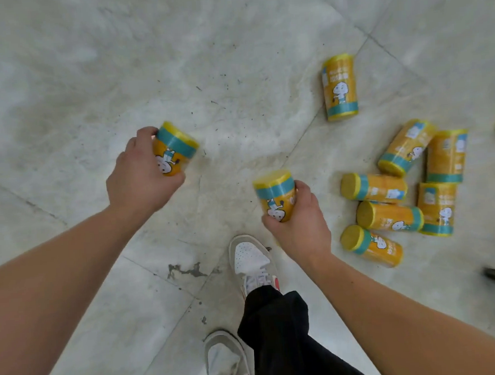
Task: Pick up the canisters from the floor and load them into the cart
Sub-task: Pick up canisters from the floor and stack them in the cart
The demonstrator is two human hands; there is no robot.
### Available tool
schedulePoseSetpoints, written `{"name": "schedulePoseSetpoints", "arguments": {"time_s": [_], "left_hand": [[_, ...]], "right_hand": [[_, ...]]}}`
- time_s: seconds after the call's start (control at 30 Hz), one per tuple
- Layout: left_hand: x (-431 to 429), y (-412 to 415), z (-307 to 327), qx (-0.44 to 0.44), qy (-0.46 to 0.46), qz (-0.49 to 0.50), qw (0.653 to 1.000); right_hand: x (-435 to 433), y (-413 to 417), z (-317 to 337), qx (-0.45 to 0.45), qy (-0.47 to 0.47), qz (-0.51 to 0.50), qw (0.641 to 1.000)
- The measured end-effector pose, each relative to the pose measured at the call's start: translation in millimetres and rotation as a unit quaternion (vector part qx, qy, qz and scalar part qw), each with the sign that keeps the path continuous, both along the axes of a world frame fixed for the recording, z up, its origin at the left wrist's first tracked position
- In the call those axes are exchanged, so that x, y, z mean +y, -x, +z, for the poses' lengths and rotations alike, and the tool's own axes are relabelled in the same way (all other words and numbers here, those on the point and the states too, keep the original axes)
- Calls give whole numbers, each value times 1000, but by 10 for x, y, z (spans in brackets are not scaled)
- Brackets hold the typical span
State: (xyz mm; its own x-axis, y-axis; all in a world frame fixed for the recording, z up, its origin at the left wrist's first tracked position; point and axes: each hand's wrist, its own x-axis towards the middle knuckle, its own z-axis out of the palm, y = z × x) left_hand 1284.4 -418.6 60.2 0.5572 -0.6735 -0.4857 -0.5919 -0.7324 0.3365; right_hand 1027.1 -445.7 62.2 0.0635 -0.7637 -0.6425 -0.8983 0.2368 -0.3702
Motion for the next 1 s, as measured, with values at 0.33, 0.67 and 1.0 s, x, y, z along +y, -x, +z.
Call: {"name": "schedulePoseSetpoints", "arguments": {"time_s": [0.33, 0.67, 1.0], "left_hand": [[-239, 1414, 3041, 130, 134, -44, 981], [-268, 3909, 5593, 304, 231, -141, 913], [445, 7059, 6158, 414, 192, -247, 855]], "right_hand": [[45, 834, 2921, -146, 143, -205, 957], [580, 3086, 5508, -155, 299, -342, 877], [1347, 5936, 6284, -104, 352, -437, 821]]}}
